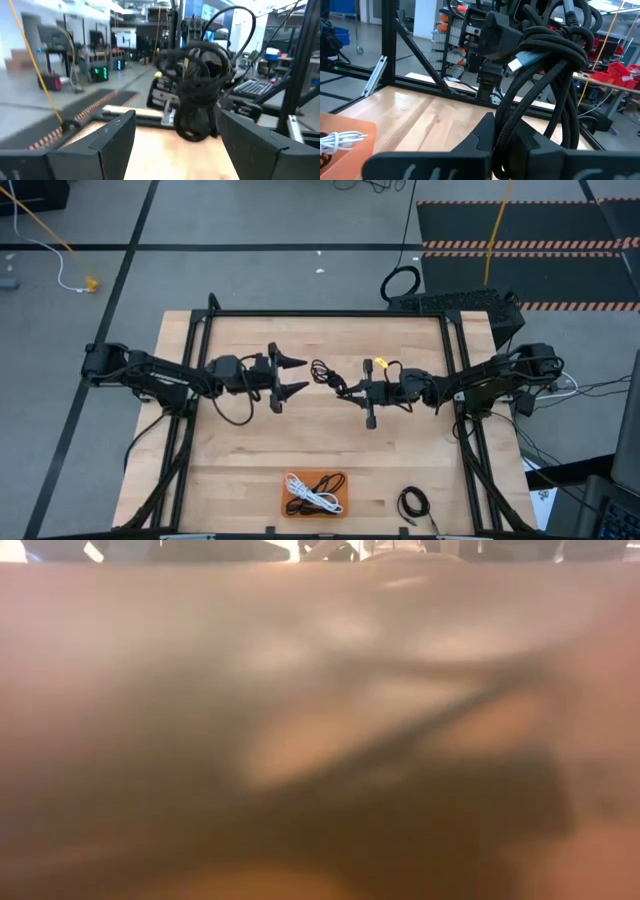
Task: Pick and place USB-C Cables
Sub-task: Put the top center black charger cable into the orange bin
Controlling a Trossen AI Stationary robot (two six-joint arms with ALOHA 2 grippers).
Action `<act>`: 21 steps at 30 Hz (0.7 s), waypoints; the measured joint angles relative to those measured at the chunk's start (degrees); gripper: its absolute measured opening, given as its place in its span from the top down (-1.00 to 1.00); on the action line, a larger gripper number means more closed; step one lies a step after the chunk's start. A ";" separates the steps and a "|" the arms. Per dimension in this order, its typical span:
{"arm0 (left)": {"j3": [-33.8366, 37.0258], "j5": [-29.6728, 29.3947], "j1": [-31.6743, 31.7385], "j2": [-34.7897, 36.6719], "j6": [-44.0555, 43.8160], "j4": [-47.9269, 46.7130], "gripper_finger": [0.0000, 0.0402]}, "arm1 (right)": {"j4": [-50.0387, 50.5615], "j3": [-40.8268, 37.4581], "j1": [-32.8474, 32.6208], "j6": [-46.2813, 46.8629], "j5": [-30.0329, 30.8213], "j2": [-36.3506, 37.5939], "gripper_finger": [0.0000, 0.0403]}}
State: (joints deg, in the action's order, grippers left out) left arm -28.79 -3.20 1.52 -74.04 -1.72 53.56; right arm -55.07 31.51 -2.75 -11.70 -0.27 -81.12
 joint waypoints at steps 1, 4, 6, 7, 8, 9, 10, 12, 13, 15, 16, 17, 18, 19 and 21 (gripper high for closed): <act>-0.52 -0.09 0.00 -0.02 1.52 0.09 -0.38 | 0.00 0.00 0.00 0.25 0.02 -0.02 0.94; -1.54 -0.26 0.00 -1.24 6.23 0.36 -0.36 | -0.08 0.00 0.00 2.98 -0.01 0.00 0.94; -2.01 -0.29 0.00 -1.89 8.98 -0.27 -0.36 | -0.21 0.00 0.00 6.19 -0.02 0.00 0.94; -2.51 -0.29 0.00 -2.28 10.13 -0.08 -0.36 | -0.28 0.00 0.00 8.12 -0.02 0.00 0.94; -2.84 -0.29 0.00 -2.69 10.97 0.22 -0.36 | -0.36 0.00 0.00 10.10 -0.02 0.00 0.94; -2.93 -0.29 0.00 -2.89 11.34 0.15 -0.36 | -0.45 0.00 0.00 11.93 -0.02 0.00 0.94; -2.89 -0.31 0.00 -3.03 11.58 -0.38 -0.36 | -0.44 0.00 0.00 13.57 -0.02 0.00 0.94; -2.84 -0.31 0.00 -3.08 11.79 -0.68 -0.36 | -0.41 0.00 0.00 16.64 -0.07 0.00 0.94; -2.84 -0.31 0.00 -3.02 11.96 -0.54 -0.36 | -0.36 0.00 0.00 17.85 -0.16 0.00 0.94; -2.84 -0.31 0.00 -2.99 12.05 -0.28 -0.36 | -0.19 0.00 0.00 19.67 -1.46 0.00 0.94; -2.84 -0.33 0.00 -2.99 12.12 -0.21 -0.36 | -0.15 0.00 0.00 20.44 -2.06 0.00 0.94; -2.84 -0.31 0.00 -2.99 12.20 0.08 -0.36 | -0.15 0.00 0.00 21.14 -2.90 0.00 0.94; -2.84 -0.33 0.00 -2.99 12.40 0.19 -0.36 | -0.23 0.00 -0.04 21.68 -3.14 0.00 0.94; -2.84 -0.33 0.00 -2.99 12.42 0.19 -0.36 | -0.32 0.00 -0.16 22.30 -3.03 0.00 0.94; -2.84 -0.33 0.00 -2.99 12.35 -0.17 -0.36 | -0.39 0.00 -0.33 23.57 -2.99 0.00 0.94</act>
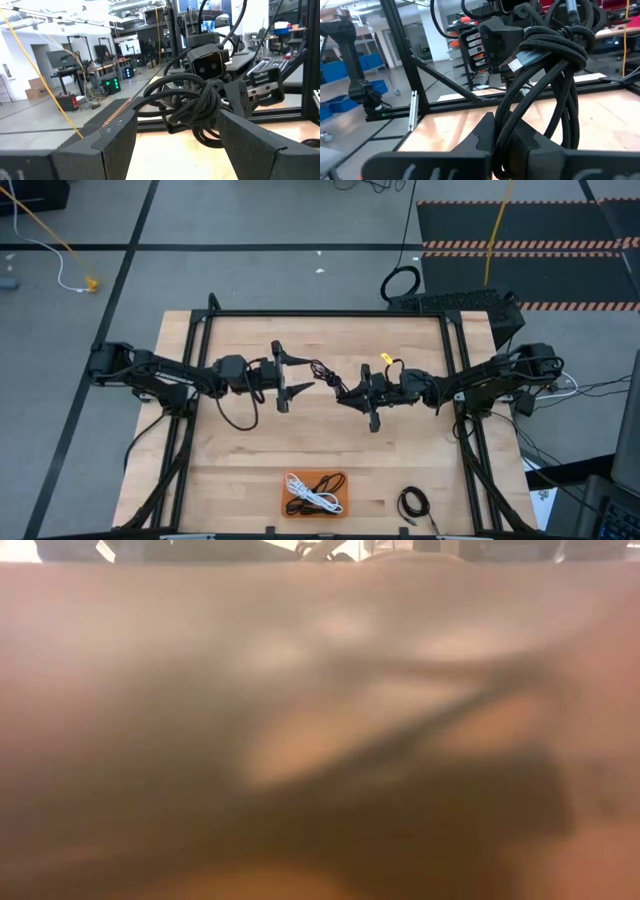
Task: Pick and place USB-C Cables
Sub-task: Put the top center black charger cable into the orange bin
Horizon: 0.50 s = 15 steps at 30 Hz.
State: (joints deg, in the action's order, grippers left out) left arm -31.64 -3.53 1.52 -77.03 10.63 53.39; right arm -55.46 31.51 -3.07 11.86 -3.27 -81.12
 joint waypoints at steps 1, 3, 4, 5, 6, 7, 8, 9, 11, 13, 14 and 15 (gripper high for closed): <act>0.00 -0.02 0.00 0.00 0.00 -0.04 -0.36 | 0.00 0.00 -0.04 0.46 0.00 0.00 0.94; 0.00 -0.02 0.00 0.00 0.27 0.18 -0.36 | -0.01 0.00 -0.04 1.99 0.03 0.00 0.94; 0.00 -0.02 0.00 0.00 0.46 0.27 -0.36 | -0.02 0.00 -0.04 3.18 0.18 0.00 0.94; 0.00 -0.04 0.00 0.00 0.59 0.33 -0.36 | -0.02 0.00 -0.04 4.40 0.58 0.00 0.94; 0.00 -0.04 0.00 0.00 0.66 0.34 -0.36 | 0.03 0.05 -0.04 5.46 1.62 0.00 0.94; -0.06 -0.02 0.00 0.00 0.52 0.32 -0.36 | 0.51 0.31 -0.04 6.45 2.73 0.00 0.94; -0.23 -0.04 0.00 0.00 0.19 0.29 -0.36 | 1.12 0.74 -0.04 7.37 3.45 0.00 0.94; -0.55 -0.02 0.00 -0.03 -0.05 0.24 -0.36 | 1.72 1.27 -0.01 7.89 3.49 -0.02 0.94; -1.23 -0.02 -0.07 -0.59 0.06 0.31 -0.36 | 2.16 2.58 -0.02 8.05 3.57 -0.64 0.94; -1.46 -0.05 -0.13 -0.72 0.63 -0.56 -0.36 | 2.39 3.97 -0.04 8.06 3.27 -1.69 0.94; -1.84 -0.11 -0.16 -0.72 0.90 -1.35 -0.36 | 2.38 4.70 -0.05 8.06 3.17 -2.36 0.94; -2.32 -0.18 -0.15 -0.76 1.03 -2.38 -0.36 | 2.40 5.34 -0.07 8.04 3.15 -2.99 0.94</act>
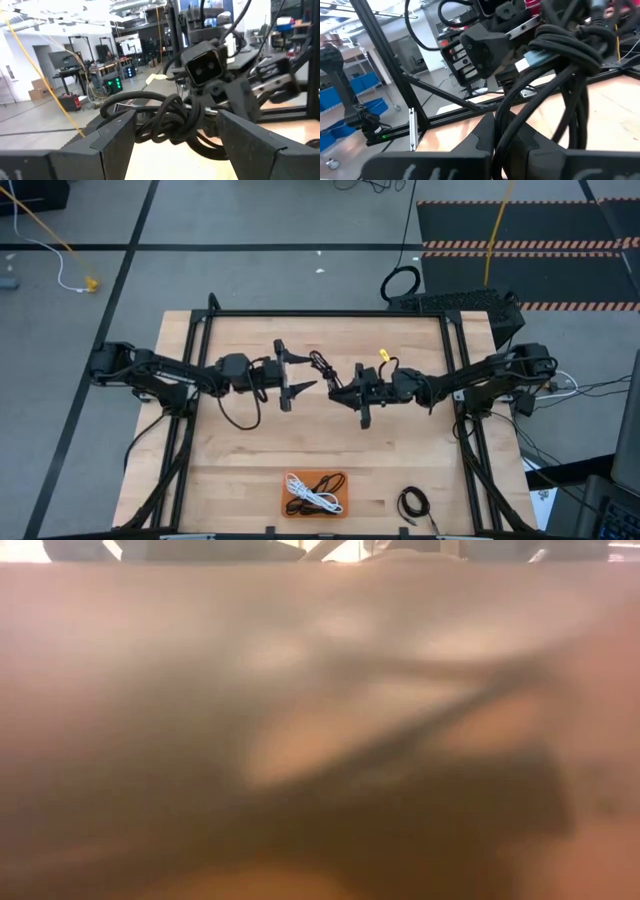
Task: Pick and place USB-C Cables
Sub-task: Put the top center black charger cable into the orange bin
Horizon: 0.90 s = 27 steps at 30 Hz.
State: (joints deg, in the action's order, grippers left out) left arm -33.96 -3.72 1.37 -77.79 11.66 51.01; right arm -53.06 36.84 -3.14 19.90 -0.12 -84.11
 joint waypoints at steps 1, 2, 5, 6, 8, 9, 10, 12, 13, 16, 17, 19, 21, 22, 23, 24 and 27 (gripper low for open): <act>-0.25 -0.13 0.00 -0.05 0.04 -1.04 -0.36 | 0.00 0.39 0.02 0.00 0.02 -0.55 0.94; -0.45 -0.31 0.00 -0.11 -0.15 -2.21 -0.36 | 0.01 0.75 0.00 -0.02 -0.01 -1.09 0.94; -1.00 -0.36 0.00 -0.25 -0.34 -3.97 -0.36 | 0.09 1.50 0.00 0.18 -0.09 -2.15 0.94; -1.32 -0.35 0.00 -0.23 -0.27 -4.37 -0.36 | 0.09 1.64 0.00 0.33 -0.09 -2.19 0.94; -1.51 -0.31 0.00 -0.16 -0.15 -5.50 -0.32 | -0.28 1.93 0.00 0.41 -0.10 -2.15 0.94; -1.51 -0.29 0.00 -0.19 -0.15 -5.94 -0.27 | -0.40 2.05 -0.04 0.44 -0.18 -2.13 0.94; -1.51 -0.20 0.00 -0.25 -0.15 -6.16 -0.21 | -0.67 2.03 -0.13 0.44 -0.18 -2.13 0.94; -1.51 0.10 0.00 -0.25 -0.24 -5.93 -0.05 | -0.68 2.03 -0.39 0.44 -0.19 -2.13 0.94; -1.51 0.22 0.00 -0.23 -0.31 -5.87 0.05 | -0.64 2.04 -0.39 0.44 -0.20 -2.13 0.94; -1.51 0.23 0.00 -0.25 -0.63 -5.91 0.40 | -0.15 2.03 -0.39 0.55 -0.20 -2.13 0.94; -1.51 0.25 0.00 -0.25 -0.80 -5.89 0.52 | -0.11 2.03 -0.39 0.68 -0.20 -2.13 0.94; -1.51 0.43 -0.01 -0.25 -1.10 -5.90 0.78 | -0.24 2.05 -0.37 0.90 -0.14 -2.13 0.94; -1.51 0.49 -0.02 -0.25 -1.53 -5.91 0.91 | -0.12 2.04 -0.37 0.90 -0.15 -2.13 0.94; -1.51 0.49 -0.02 -0.25 -1.66 -5.91 0.91 | -0.02 2.04 -0.37 0.89 -0.12 -2.13 0.94; -1.51 0.49 -0.02 -0.25 -1.66 -5.91 0.90 | 0.09 2.05 -0.37 0.88 -0.11 -2.13 0.94; -1.51 0.51 -0.03 -0.25 -1.68 -5.93 0.89 | 0.31 2.05 -0.37 0.89 -0.09 -2.13 0.94; -1.51 1.63 -0.02 -0.25 -1.91 -5.95 0.90 | 1.29 2.05 -0.37 0.87 -0.15 -2.13 0.94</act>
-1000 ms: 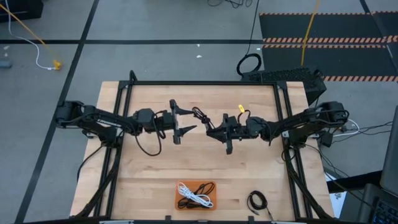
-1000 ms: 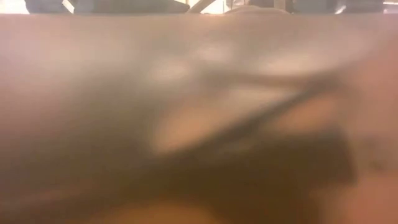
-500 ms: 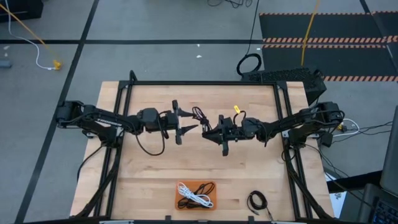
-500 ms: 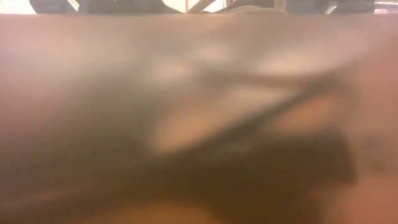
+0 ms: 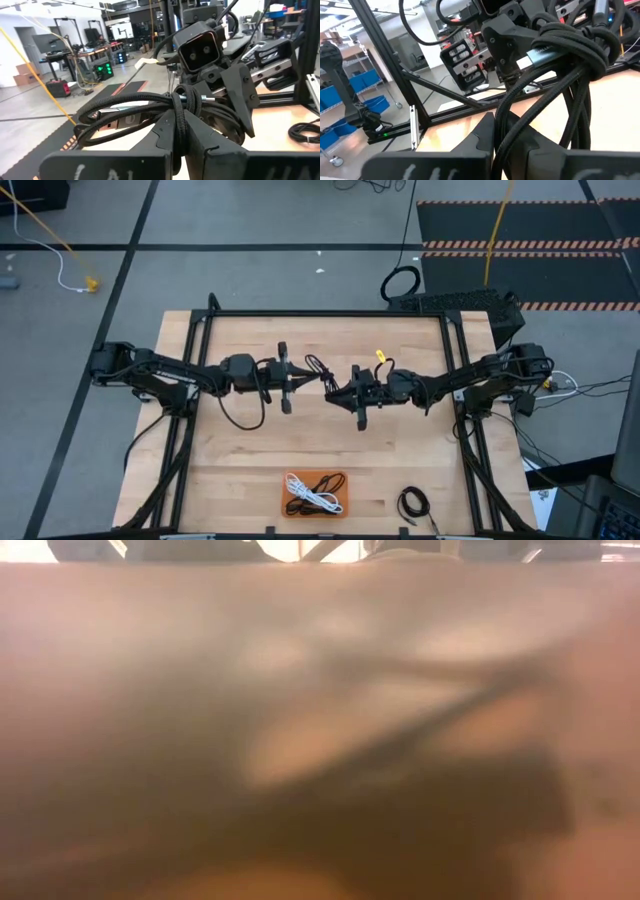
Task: Pick and place USB-C Cables
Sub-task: Put the top center black charger cable into the orange bin
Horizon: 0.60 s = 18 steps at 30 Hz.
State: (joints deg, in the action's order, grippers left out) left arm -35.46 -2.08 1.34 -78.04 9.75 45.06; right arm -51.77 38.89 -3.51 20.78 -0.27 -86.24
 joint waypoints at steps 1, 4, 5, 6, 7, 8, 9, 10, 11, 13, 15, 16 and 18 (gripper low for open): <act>0.00 0.15 0.00 0.00 -0.04 -0.02 0.92 | 0.18 0.00 0.00 -0.02 0.00 0.00 0.93; 0.00 0.37 0.00 0.00 -0.50 -0.02 0.93 | 0.83 0.00 0.00 -0.33 0.00 0.02 0.86; 0.00 0.37 0.00 0.00 -0.84 -0.02 0.93 | 1.06 0.00 0.00 -0.36 0.00 0.02 0.82; 0.00 0.39 0.00 0.00 -0.90 -0.04 0.92 | 1.29 0.00 0.00 -0.39 0.02 0.02 0.76; 0.00 0.39 -0.03 0.00 -0.92 -0.05 0.90 | 1.44 0.00 0.00 -0.39 0.02 0.02 0.70; 0.00 0.39 -0.11 0.00 -1.00 -0.11 0.90 | 1.50 0.00 0.02 -0.39 0.00 0.02 0.64; 0.00 0.39 -0.22 0.00 -1.04 -0.25 0.89 | 1.51 0.00 0.02 -0.39 0.00 0.02 0.57; 0.00 0.38 -0.33 0.00 -1.04 -0.37 0.90 | 1.51 0.00 0.02 -0.39 0.00 0.02 0.51; 0.00 0.39 -0.45 0.00 -1.04 -0.39 0.91 | 1.50 0.00 0.02 -0.39 0.00 0.02 0.44; 0.00 0.37 -0.70 0.00 -0.90 -0.37 0.93 | 1.51 0.00 0.02 -0.39 0.00 0.02 0.32; 0.00 0.37 -0.90 0.00 -0.86 -0.39 0.93 | 1.51 0.00 0.02 -0.41 0.00 0.02 0.23; 0.00 0.36 -1.01 0.00 -0.90 -0.39 0.93 | 1.51 0.00 0.02 -0.42 -0.02 0.02 0.19; 0.00 0.35 -1.24 0.00 -0.94 -0.37 0.92 | 1.51 0.00 0.02 -0.42 -0.02 0.02 0.14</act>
State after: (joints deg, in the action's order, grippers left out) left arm -35.46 -1.74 0.10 -78.04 8.81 44.69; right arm -50.26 38.89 -3.49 20.36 -0.30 -86.21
